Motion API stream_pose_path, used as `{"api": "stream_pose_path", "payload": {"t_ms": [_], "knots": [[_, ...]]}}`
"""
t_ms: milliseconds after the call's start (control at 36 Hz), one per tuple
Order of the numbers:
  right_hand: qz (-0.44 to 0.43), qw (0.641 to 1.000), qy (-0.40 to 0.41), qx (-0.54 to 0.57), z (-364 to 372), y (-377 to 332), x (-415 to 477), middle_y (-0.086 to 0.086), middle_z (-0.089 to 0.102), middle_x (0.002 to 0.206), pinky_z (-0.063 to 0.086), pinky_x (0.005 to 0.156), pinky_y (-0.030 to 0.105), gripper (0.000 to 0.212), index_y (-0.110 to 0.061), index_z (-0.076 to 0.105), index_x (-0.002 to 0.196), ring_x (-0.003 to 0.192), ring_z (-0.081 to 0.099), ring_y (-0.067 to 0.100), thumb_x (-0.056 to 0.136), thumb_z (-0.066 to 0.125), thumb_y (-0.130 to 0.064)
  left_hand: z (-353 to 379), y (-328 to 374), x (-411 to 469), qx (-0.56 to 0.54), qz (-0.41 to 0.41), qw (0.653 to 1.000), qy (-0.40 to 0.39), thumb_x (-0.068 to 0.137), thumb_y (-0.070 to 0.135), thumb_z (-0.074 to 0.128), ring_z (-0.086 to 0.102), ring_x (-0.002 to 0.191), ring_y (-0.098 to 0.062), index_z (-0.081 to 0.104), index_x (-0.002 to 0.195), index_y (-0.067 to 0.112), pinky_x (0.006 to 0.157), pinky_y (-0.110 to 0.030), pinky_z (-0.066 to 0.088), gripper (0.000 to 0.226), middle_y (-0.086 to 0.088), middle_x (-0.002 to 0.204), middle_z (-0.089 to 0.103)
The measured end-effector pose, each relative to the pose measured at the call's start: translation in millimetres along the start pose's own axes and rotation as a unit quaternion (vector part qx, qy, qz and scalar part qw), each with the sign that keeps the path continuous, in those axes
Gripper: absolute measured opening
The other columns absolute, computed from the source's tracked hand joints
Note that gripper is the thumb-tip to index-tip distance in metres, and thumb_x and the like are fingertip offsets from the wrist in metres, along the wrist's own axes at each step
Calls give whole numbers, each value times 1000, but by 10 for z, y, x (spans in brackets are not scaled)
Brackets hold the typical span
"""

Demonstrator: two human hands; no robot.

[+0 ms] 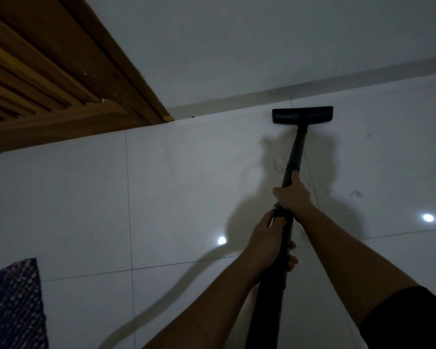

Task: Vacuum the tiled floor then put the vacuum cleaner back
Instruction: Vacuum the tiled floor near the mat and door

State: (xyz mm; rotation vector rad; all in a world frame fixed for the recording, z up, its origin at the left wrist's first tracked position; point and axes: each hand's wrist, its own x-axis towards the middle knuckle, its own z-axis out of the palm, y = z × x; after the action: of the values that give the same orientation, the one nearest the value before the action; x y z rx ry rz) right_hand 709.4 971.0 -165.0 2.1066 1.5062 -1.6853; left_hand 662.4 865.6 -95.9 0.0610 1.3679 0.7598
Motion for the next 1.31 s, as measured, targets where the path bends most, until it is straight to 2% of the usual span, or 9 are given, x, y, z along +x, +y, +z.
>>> {"api": "stream_pose_path", "payload": {"t_ms": [194, 389, 583, 750, 833, 1000, 1139, 1222, 1306], "knots": [[18, 1000, 7, 11, -65, 205, -198, 23, 55, 118, 51, 63, 33, 80, -24, 5, 155, 56, 55, 18, 91, 52, -10, 128, -166, -195, 28, 1, 1000, -1, 101, 30, 34, 51, 36, -15, 42, 135, 30, 38, -21, 45, 36, -12, 74, 53], [23, 1000, -8, 14, 3, 352, -485, 8, 51, 84, 46, 48, 24, 79, -21, 4, 155, 55, 55, 17, 91, 51, -10, 126, -306, -441, 59, 10, 998, 10, 102, 24, 32, 50, 32, -8, 44, 136, 22, 34, -16, 41, 36, -12, 71, 52], [26, 999, -27, 0, 150, 461, -770, 21, 57, 116, 44, 48, 23, 80, -22, 4, 155, 59, 56, 17, 91, 51, -11, 53, -501, -727, 37, 10, 999, 17, 101, 23, 34, 50, 33, -12, 46, 134, 20, 35, -16, 41, 34, -13, 68, 52], [24, 999, -20, 4, 337, 505, -994, 14, 58, 103, 45, 45, 23, 80, -22, 4, 155, 57, 57, 16, 91, 51, -10, -89, -609, -938, 67, 25, 997, 22, 102, 20, 32, 48, 29, -4, 45, 134, 19, 32, -13, 38, 35, -8, 69, 52], [32, 999, -10, 21, 454, 544, -1071, 3, 50, 84, 55, 58, 32, 81, -24, 5, 155, 60, 58, 19, 90, 51, -9, -181, -667, -1048, 70, 23, 997, 19, 102, 22, 32, 49, 30, -5, 43, 136, 23, 33, -15, 40, 36, -8, 74, 54], [23, 999, 0, 26, 657, 582, -1260, 21, 56, 118, 55, 65, 35, 80, -23, 6, 155, 68, 60, 24, 91, 52, -11, -352, -806, -1239, 44, 7, 999, 17, 102, 24, 31, 49, 33, -14, 43, 136, 27, 34, -19, 42, 36, -11, 66, 52], [23, 1000, -8, 10, 782, 644, -1422, 15, 55, 111, 39, 45, 21, 79, -20, 6, 155, 58, 53, 14, 91, 52, -11, -458, -900, -1367, 10, -4, 1000, 6, 102, 24, 33, 47, 32, -15, 45, 131, 28, 35, -19, 41, 31, -8, 56, 49], [26, 1000, -3, 4, 863, 717, -1496, 20, 54, 124, 41, 47, 21, 78, -19, 7, 155, 60, 52, 14, 91, 52, -11, -534, -995, -1426, 14, -7, 1000, 0, 102, 27, 34, 47, 32, -14, 47, 125, 32, 36, -19, 42, 27, -4, 49, 52], [34, 999, 7, 22, 951, 829, -1546, 18, 55, 112, 51, 56, 28, 81, -21, 7, 155, 62, 55, 18, 89, 53, -9, -596, -1122, -1452, 36, -14, 999, -1, 101, 28, 35, 50, 33, -15, 43, 133, 29, 38, -21, 43, 33, -2, 49, 55]]}}
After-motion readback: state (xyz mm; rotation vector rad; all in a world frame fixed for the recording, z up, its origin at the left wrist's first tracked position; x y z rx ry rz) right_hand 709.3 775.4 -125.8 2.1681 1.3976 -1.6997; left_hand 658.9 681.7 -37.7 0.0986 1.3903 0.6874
